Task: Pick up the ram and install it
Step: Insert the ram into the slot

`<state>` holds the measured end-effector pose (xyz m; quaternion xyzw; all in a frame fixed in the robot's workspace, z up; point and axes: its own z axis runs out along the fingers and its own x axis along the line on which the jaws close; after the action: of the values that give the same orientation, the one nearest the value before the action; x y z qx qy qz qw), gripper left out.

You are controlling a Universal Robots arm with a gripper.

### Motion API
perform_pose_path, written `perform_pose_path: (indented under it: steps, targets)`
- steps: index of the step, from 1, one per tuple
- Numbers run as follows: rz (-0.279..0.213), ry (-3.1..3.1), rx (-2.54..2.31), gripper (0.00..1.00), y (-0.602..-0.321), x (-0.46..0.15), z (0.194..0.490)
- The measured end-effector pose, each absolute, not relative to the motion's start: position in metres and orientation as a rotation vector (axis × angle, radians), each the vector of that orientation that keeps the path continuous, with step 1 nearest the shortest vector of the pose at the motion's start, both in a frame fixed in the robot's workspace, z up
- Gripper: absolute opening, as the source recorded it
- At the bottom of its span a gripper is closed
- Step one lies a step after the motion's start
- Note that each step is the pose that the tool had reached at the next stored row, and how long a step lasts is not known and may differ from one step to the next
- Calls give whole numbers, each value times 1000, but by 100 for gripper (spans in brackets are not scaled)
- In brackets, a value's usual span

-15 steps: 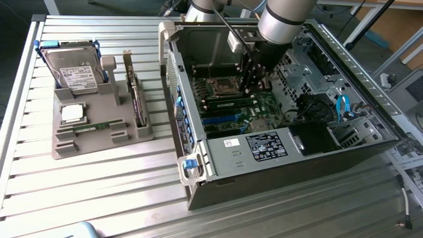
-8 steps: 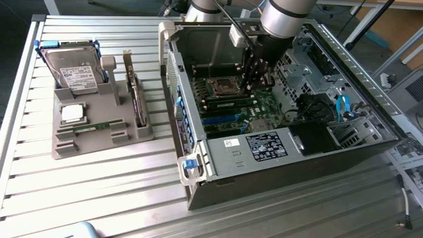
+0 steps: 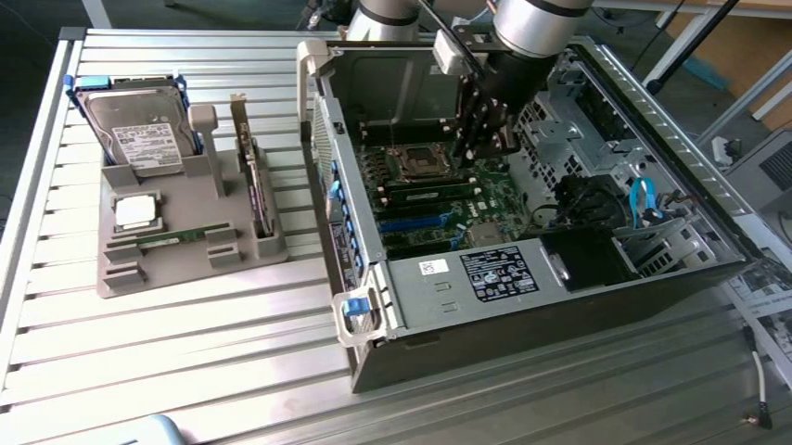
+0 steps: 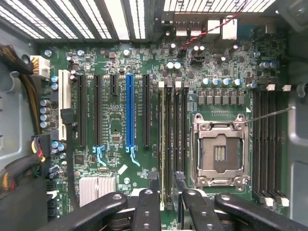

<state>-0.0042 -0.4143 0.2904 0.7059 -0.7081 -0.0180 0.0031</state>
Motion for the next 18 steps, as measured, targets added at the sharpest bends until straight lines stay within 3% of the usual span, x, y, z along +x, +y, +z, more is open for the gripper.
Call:
perform_pose_path:
  steps: [18]
  targets:
    - [-56,-2220,2213,25,-414,-4,316]
